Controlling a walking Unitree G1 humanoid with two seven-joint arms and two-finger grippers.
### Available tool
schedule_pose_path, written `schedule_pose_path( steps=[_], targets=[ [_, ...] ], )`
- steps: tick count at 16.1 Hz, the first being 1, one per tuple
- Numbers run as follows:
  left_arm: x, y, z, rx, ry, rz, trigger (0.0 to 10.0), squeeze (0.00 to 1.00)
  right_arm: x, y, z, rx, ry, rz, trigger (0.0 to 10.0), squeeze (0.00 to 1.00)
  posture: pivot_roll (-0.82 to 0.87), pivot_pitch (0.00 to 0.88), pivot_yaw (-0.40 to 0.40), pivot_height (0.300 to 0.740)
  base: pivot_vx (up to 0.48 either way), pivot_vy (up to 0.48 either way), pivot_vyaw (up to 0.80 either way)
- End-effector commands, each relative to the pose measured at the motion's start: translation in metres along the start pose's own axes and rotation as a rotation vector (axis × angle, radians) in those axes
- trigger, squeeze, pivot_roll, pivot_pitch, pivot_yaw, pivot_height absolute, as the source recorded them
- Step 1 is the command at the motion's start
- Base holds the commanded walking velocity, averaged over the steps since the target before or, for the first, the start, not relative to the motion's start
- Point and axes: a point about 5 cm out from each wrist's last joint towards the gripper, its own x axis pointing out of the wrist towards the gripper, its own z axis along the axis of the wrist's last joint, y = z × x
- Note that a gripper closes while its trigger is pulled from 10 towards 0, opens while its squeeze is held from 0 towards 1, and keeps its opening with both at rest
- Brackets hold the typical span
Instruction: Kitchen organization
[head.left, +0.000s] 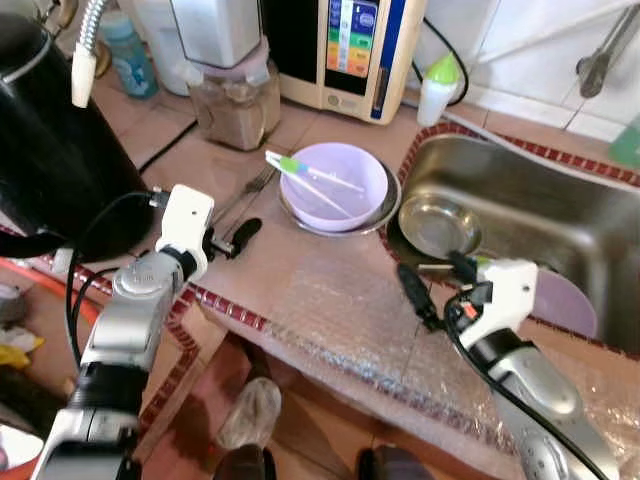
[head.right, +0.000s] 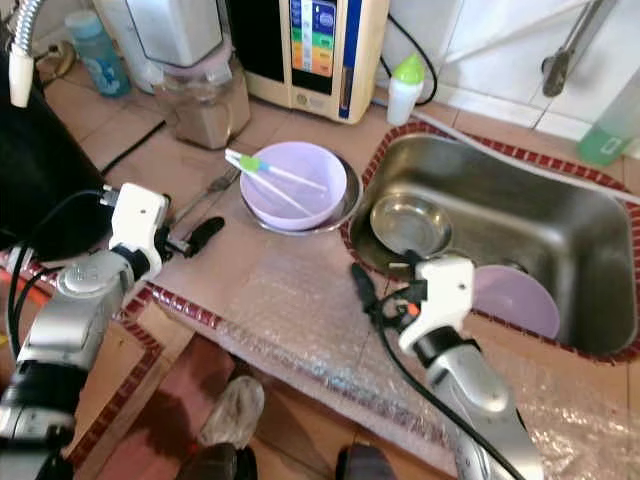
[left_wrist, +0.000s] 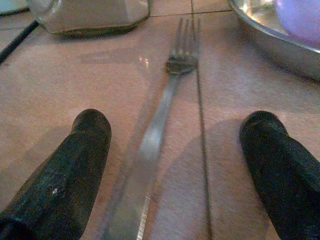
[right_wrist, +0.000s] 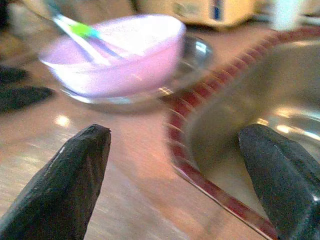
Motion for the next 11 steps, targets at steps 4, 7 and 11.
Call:
schedule_pose_path(
  steps=[4,7,11],
  targets=[
    [0.006,0.01,-0.008,-0.004,0.025,-0.004,4.3,0.0,0.01,0.029,0.026,0.111,-0.068,0.194,10.0,0.0,-0.15,0.16,0.021,0.74,0.0,0.0,0.0],
    [0.01,0.01,-0.017,-0.003,0.047,-0.069,0.0,0.0,0.014,0.032,0.029,0.113,-0.048,0.237,10.0,0.0,-0.14,0.131,0.006,0.74,0.0,0.0,0.0],
    [0.011,0.009,-0.026,-0.007,0.085,-0.122,0.0,0.0,0.017,0.031,0.028,0.107,-0.026,0.241,10.0,0.0,-0.14,0.121,0.002,0.74,0.0,0.0,0.0]
  ],
)
